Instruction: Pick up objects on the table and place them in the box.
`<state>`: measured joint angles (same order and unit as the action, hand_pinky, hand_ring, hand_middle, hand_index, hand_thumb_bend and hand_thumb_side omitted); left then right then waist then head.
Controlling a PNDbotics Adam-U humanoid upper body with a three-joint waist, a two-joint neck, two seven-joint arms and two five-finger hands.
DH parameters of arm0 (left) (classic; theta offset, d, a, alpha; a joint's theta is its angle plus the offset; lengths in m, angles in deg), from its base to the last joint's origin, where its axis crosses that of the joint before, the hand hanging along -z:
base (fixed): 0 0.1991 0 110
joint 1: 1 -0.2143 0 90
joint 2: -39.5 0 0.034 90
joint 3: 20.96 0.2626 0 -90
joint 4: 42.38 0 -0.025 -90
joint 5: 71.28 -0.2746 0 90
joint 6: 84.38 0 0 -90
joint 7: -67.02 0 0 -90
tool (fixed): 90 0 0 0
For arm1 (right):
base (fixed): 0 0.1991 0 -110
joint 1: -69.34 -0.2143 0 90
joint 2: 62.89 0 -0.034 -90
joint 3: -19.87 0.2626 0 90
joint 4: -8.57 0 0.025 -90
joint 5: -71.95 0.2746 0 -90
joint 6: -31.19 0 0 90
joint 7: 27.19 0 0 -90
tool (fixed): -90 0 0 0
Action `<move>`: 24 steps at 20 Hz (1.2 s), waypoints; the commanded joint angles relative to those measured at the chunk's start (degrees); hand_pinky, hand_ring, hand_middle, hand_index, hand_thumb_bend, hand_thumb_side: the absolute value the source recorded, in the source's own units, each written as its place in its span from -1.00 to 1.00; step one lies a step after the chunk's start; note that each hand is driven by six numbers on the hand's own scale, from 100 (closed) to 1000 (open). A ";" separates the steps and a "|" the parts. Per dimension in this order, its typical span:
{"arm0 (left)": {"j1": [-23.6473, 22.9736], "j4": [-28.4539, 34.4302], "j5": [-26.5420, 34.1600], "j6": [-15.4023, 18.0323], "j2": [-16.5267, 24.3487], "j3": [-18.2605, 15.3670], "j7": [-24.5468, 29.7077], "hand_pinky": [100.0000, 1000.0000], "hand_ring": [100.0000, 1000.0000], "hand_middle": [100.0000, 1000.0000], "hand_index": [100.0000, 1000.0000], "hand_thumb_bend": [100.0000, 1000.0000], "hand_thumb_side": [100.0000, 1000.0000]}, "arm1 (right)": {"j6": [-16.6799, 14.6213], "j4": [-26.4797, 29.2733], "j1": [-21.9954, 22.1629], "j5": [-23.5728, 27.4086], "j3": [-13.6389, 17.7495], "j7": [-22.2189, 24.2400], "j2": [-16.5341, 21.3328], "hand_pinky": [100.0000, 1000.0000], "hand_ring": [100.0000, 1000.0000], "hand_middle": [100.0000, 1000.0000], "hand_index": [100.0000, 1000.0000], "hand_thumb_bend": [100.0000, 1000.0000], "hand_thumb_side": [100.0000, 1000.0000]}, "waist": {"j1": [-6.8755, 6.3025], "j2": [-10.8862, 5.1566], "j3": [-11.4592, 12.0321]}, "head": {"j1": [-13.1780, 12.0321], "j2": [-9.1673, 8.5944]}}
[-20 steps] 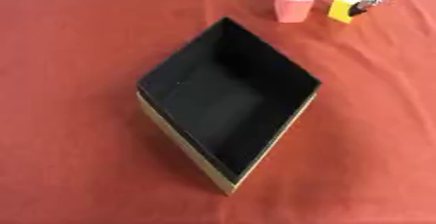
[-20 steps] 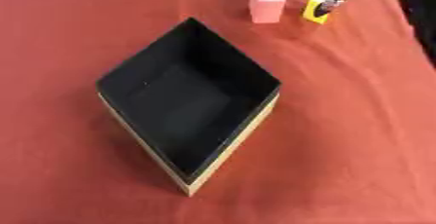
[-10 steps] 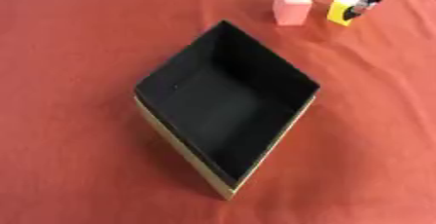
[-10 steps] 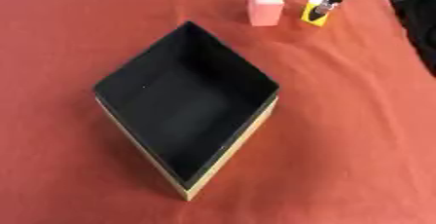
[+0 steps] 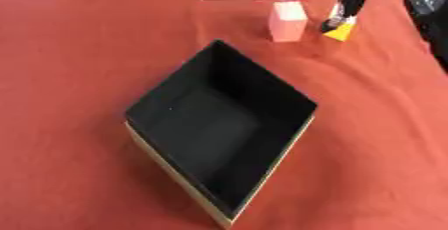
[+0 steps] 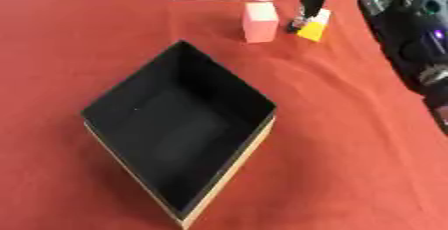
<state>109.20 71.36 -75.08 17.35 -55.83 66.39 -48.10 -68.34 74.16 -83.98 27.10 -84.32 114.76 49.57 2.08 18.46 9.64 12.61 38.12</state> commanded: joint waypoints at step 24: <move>0.28 0.85 -0.65 -0.38 2.77 -0.25 0.23 0.04 0.45 0.27 0.68 -0.79 0.61 | 2.12 -9.62 -7.31 -7.72 4.58 -2.21 -4.87 0.89 0.98 0.94 0.98 -0.11 -0.79 | -0.16 2.68 0.73 | 1.07 -1.97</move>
<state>109.17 71.36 -75.37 17.07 -54.66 66.37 -47.90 -66.38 64.49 -89.79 19.80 -80.57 113.06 43.84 2.07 22.35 10.25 13.51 36.93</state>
